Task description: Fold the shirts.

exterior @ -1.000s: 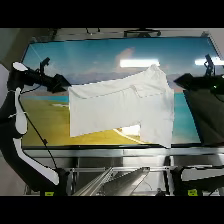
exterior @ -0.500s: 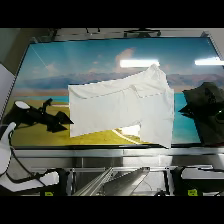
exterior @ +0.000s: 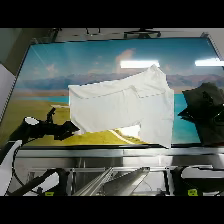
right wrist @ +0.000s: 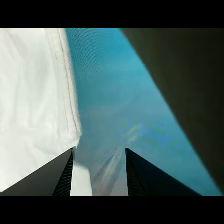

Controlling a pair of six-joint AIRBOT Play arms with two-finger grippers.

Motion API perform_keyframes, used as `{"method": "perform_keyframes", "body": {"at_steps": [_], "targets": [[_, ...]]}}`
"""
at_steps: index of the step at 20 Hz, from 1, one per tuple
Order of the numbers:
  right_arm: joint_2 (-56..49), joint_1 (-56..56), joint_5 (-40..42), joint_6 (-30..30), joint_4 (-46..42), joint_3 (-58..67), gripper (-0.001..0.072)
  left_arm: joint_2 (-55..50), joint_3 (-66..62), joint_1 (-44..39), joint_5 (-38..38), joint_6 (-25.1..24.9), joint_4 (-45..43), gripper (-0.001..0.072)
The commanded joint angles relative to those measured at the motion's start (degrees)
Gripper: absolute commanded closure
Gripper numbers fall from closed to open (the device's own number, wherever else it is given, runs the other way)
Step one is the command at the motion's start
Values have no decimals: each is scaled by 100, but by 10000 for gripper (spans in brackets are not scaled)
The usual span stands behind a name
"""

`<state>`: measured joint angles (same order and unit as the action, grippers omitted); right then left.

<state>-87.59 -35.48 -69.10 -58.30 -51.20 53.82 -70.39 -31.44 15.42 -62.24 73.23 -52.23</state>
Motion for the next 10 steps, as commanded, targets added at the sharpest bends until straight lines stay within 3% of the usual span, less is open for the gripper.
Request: {"method": "perform_keyframes", "body": {"at_steps": [1, 5, 10], "targets": [[-7, -2, 13, 0, -2, -4, 350, 44, -317, -66, -72, -76, -46, 124], [-37, -2, 94, -2, 2, -4, 351, 44, -710, 330, -1191, -72, -435, 123], [-514, 358, -111, -2, -2, -4, 350, 44, -990, 820, -1062, -76, -317, 123]]}}
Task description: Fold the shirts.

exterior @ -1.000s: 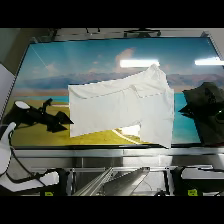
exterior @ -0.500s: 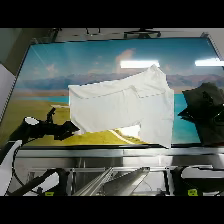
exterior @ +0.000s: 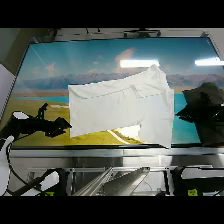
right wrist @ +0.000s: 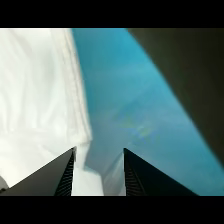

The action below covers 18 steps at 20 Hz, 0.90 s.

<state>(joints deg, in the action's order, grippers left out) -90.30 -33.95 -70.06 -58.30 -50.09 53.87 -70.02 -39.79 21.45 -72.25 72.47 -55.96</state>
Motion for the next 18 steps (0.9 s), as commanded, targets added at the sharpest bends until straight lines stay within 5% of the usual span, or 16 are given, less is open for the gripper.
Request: {"method": "perform_keyframes", "body": {"at_steps": [1, 13, 14, 16, 17, 18], "targets": [[-310, 343, -50, -2, -109, -9, 351, 2, -151, 214, 74, -2, 44, 123], [-358, 868, 24, 0, 122, -4, 352, -1346, -142, -833, 835, -4, 68, 126], [-358, 868, 39, 0, 125, -4, 354, -1355, -140, -879, 833, -4, 131, 242], [-356, 868, 83, 0, 125, -4, 518, -1340, -142, -898, 702, -203, 472, 579], [-356, 868, 92, 0, 131, 2, 567, -1338, -144, -894, 566, -413, 734, 682], [-356, 870, 85, 2, 133, 22, 638, -1338, -151, -892, 415, -654, 1029, 681]]}}
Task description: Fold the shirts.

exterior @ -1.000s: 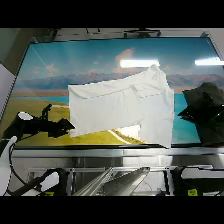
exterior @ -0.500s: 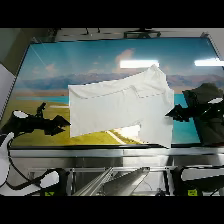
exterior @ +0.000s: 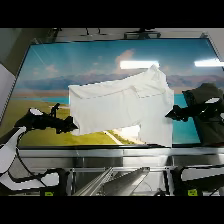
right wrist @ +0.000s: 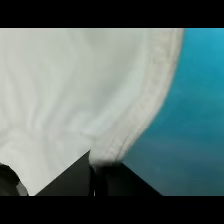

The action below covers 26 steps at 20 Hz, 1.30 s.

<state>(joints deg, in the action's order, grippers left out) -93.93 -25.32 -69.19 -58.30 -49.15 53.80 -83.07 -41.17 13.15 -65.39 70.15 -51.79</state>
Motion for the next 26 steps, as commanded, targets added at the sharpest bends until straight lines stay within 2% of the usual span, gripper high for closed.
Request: {"method": "perform_keyframes", "body": {"at_steps": [1, 5, 7, 9, 11, 15, 18, 21, 23, 26], "targets": [[13, 7, -35, 0, 59, 68, 695, -31, -28, -61, -398, -590, 935, 681], [457, 4, -671, 120, 691, 566, 695, 219, -704, -63, -1545, -1069, 2378, 688], [1093, 4, -1180, 378, 1805, 1121, 695, 734, -1386, -68, -2129, -1182, 3447, 688], [2026, 4, -1248, 577, 2986, 1810, 695, 1360, -2227, -17, -2465, -1362, 4743, 688], [3073, 4, -885, 741, 3672, 2634, 694, 1917, -3202, 170, -2461, -1377, 5895, 687], [4710, 2, 739, 992, 3211, 3921, 694, 2640, -4942, 1290, -2297, -1405, 7158, 687], [5261, 4, 1530, 876, 2262, 4306, 694, 2900, -5429, 2538, -2428, -962, 7379, 686], [5040, 15, 1213, 708, 2050, 4301, 695, 2865, -5123, 3338, -2647, -555, 7086, 686], [4629, 103, 894, 708, 2124, 4286, 694, 2693, -4612, 3185, -2590, -592, 6502, 686], [3600, 485, 422, 647, 2039, 4264, 695, 1989, -3945, 2225, -2365, -946, 5512, 686]]}}
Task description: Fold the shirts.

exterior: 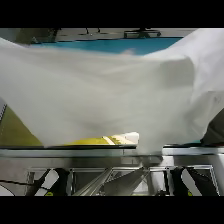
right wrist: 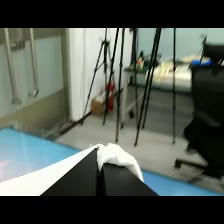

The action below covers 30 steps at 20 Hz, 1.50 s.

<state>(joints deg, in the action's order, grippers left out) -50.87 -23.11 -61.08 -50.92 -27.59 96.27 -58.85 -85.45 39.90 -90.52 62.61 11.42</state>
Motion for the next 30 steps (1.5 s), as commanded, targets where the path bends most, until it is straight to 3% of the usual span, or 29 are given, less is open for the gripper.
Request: {"method": "perform_keyframes", "body": {"at_steps": [1, 6, 10, 13, 15, 18, 27, 30], "targets": [[-1134, 450, -442, -122, -223, -22, 694, -780, 658, -782, 376, -291, -1121, 686], [-3670, 1119, -66, -232, -732, -111, 695, -3095, 369, -1591, 1491, -470, -2752, 688], [-5340, 1167, 929, -400, -243, -31, 696, -5090, -1141, -1849, 1823, -450, -2966, 689], [-6118, 1075, 1115, -398, 234, 262, 696, -6078, -2275, -2006, 2009, -424, -3001, 689], [-6393, 1034, 1067, -396, 232, 398, 696, -6481, -2761, -2052, 2046, -396, -3049, 690], [-6581, 962, 859, -398, 11, 396, 696, -6865, -3270, -2120, 2059, 4, -4009, 689], [-7027, 1084, 422, -715, -1099, 396, 696, -6852, -2815, -2245, 2605, -625, -4542, 689], [-7020, 1084, 402, -896, -1287, 393, 695, -6848, -2837, -2361, 2551, -431, -5263, 690]]}}
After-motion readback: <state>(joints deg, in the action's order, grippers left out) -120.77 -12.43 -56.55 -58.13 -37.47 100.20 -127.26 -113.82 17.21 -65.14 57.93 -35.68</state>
